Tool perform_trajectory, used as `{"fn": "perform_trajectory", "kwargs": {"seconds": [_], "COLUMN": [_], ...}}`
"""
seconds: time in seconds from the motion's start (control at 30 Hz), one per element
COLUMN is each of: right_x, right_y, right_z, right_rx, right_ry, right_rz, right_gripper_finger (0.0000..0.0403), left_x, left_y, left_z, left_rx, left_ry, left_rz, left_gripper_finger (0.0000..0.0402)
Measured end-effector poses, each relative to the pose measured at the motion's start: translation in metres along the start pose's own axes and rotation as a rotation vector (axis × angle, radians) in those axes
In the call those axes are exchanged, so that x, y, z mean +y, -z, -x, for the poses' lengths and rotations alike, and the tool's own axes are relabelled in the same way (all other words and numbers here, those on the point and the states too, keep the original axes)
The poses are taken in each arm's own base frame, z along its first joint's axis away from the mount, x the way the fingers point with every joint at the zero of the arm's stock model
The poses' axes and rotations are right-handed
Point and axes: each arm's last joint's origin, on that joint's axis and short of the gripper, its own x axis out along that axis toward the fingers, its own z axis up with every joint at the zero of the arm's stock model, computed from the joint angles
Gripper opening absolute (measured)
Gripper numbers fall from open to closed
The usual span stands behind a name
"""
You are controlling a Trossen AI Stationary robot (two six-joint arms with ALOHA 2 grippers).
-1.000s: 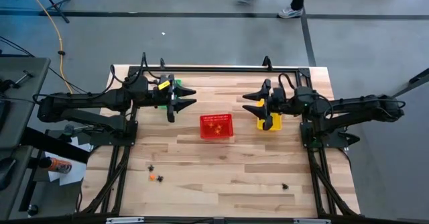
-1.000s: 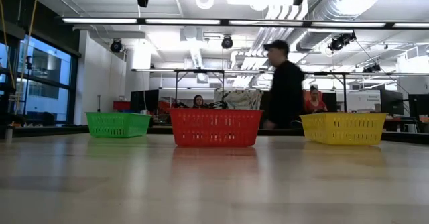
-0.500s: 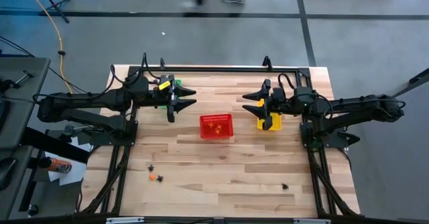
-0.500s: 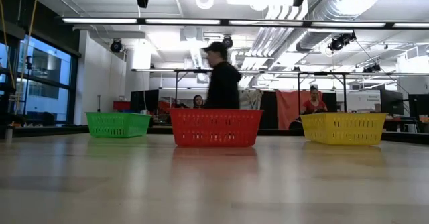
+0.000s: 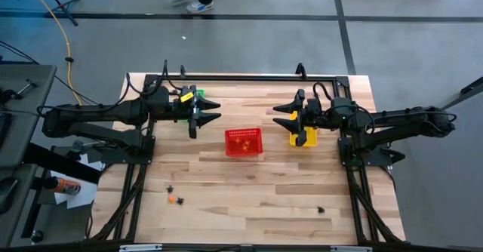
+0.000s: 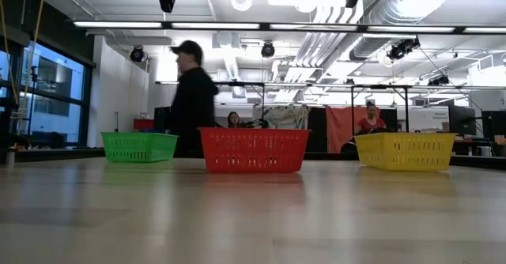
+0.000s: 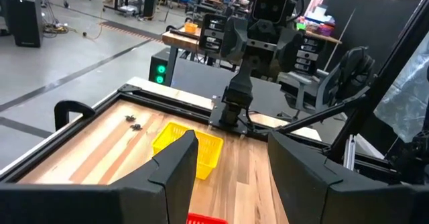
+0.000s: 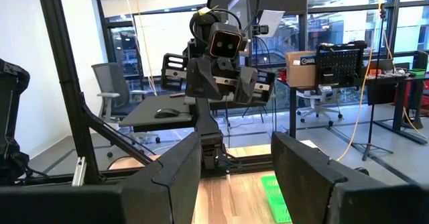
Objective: Sort Halloween decoration
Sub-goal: Put the orange spider toy into the red bin
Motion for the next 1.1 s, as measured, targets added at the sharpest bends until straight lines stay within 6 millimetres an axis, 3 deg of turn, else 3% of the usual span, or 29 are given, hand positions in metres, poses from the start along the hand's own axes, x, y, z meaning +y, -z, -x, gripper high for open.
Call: {"fn": "perform_trajectory", "kwargs": {"seconds": [0.13,0.27,0.43,0.6,0.7,0.87,1.1], "right_x": [0.0,0.0,-0.001,-0.001,-0.001,-0.001,-0.002], "right_y": [0.0,0.0,0.001,0.006,0.009,0.012,0.011], "right_z": [0.0,0.0,0.0,0.0,0.0,0.001,0.001], "right_rx": [0.0,0.001,0.012,0.056,0.089,0.118,0.117], "right_ry": [0.0,0.001,0.019,0.023,0.024,0.027,0.031], "right_rz": [0.0,0.0,0.0,0.0,0.0,-0.01,-0.027], "right_gripper_finger": [0.0176,0.0176,0.0176,0.0176,0.0176,0.0176,0.0176], "left_x": [-0.001,-0.01,-0.039,-0.085,-0.117,-0.163,-0.184], "left_y": [0.001,0.009,0.045,0.083,0.101,0.144,0.204], "left_z": [0.0,0.001,0.011,0.042,0.061,0.09,0.096], "left_rx": [0.014,0.126,0.519,0.921,1.02,1.169,1.26], "left_ry": [0.041,0.174,0.301,0.361,0.407,0.537,0.437], "left_rz": [0.012,0.137,0.301,0.311,0.222,-0.07,-0.356], "left_gripper_finger": [0.0172,0.0172,0.0172,0.0172,0.0172,0.0172,0.0172]}}
